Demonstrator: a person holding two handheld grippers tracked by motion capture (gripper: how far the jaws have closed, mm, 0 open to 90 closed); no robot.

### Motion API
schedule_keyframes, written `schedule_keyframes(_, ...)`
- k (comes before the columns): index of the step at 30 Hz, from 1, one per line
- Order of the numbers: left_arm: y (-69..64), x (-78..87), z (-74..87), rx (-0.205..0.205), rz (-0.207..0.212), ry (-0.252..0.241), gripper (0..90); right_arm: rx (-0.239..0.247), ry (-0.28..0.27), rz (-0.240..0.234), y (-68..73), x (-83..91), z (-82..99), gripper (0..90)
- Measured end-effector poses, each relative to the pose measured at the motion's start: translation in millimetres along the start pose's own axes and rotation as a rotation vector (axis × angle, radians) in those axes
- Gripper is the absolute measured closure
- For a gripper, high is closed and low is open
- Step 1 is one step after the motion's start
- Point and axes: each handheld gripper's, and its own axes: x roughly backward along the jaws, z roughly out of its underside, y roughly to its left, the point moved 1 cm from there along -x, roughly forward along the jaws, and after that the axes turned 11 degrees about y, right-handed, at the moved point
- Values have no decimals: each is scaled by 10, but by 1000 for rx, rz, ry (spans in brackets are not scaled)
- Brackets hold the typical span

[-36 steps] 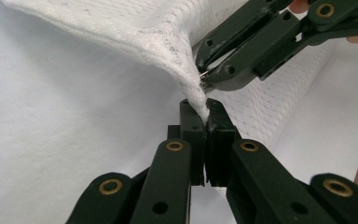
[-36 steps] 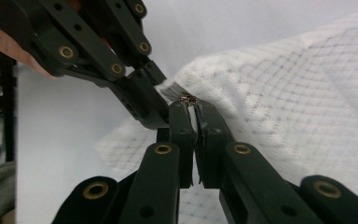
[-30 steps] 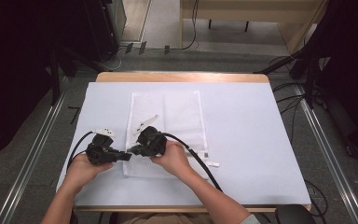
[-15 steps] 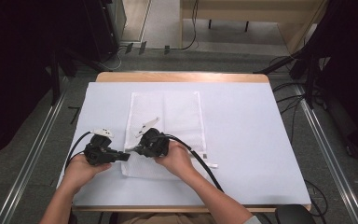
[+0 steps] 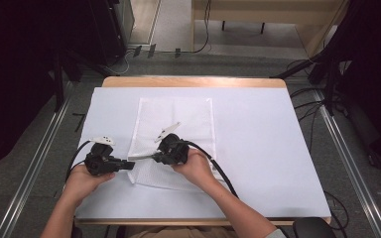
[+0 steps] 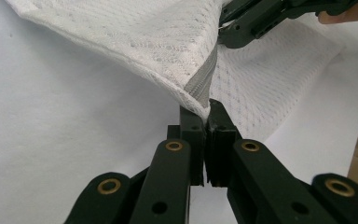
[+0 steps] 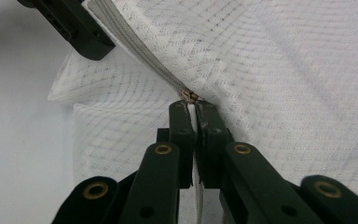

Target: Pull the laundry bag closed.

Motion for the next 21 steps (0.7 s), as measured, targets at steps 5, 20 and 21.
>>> schedule_keyframes(5,-2,0,-4,-2,-2,-1,886,-4,-6,-12,-21,15,7,885)
schedule_keyframes(20,7,7,12,-3,19,3,887,-15,7,-16,-91,67,94,884)
schedule_keyframes(21,4,3,11,2,24,1,887,-16,6,-16,-94,71,100,884)
